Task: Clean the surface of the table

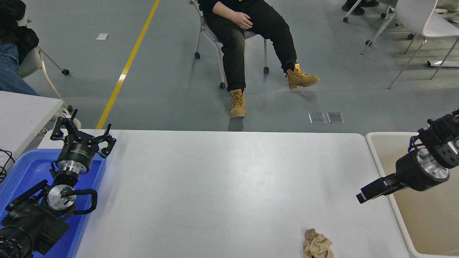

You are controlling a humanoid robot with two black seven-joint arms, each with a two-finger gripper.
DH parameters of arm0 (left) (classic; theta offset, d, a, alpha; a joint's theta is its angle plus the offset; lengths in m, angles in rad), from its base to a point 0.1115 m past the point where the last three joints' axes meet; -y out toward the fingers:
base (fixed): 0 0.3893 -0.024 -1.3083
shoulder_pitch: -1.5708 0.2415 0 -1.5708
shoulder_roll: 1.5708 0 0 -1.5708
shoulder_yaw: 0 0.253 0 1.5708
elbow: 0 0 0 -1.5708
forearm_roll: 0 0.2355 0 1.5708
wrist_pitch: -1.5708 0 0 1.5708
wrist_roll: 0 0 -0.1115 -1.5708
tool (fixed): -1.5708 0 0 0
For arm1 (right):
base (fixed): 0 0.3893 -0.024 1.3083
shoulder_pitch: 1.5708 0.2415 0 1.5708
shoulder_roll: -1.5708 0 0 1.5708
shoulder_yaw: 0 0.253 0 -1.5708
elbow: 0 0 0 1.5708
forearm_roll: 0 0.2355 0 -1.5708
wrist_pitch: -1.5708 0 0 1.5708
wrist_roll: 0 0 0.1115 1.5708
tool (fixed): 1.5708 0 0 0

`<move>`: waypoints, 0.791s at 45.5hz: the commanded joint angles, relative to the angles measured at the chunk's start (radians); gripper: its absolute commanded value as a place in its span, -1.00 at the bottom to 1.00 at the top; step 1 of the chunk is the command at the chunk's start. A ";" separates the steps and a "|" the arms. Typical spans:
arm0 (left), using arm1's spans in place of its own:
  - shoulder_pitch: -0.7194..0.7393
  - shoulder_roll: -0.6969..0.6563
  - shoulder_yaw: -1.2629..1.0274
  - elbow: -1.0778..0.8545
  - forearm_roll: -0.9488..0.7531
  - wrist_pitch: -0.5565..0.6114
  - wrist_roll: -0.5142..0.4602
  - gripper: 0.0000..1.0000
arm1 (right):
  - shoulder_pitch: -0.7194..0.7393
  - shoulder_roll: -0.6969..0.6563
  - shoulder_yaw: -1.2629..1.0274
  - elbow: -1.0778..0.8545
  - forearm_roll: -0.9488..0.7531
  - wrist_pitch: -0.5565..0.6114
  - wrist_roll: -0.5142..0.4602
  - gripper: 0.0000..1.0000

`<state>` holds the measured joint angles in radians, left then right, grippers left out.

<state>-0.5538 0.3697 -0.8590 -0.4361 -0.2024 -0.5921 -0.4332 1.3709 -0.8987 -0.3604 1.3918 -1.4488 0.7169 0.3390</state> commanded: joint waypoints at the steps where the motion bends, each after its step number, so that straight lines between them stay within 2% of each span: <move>1: 0.000 0.000 0.000 0.000 0.000 0.000 -0.001 1.00 | -0.056 0.055 0.003 0.049 -0.055 -0.002 -0.001 0.97; 12: 0.000 0.000 0.000 -0.001 0.000 0.000 -0.001 1.00 | -0.216 0.107 0.081 -0.019 -0.058 -0.030 -0.003 0.97; 22: 0.000 0.000 0.000 0.000 0.000 0.000 -0.001 1.00 | -0.375 0.139 0.181 -0.050 -0.058 -0.134 -0.005 0.97; 36: 0.000 0.000 0.000 -0.001 0.000 0.000 -0.001 1.00 | -0.467 0.153 0.247 -0.083 -0.056 -0.231 -0.005 0.97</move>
<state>-0.5538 0.3697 -0.8590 -0.4364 -0.2026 -0.5921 -0.4334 0.9907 -0.7640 -0.1766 1.3347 -1.5039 0.5640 0.3348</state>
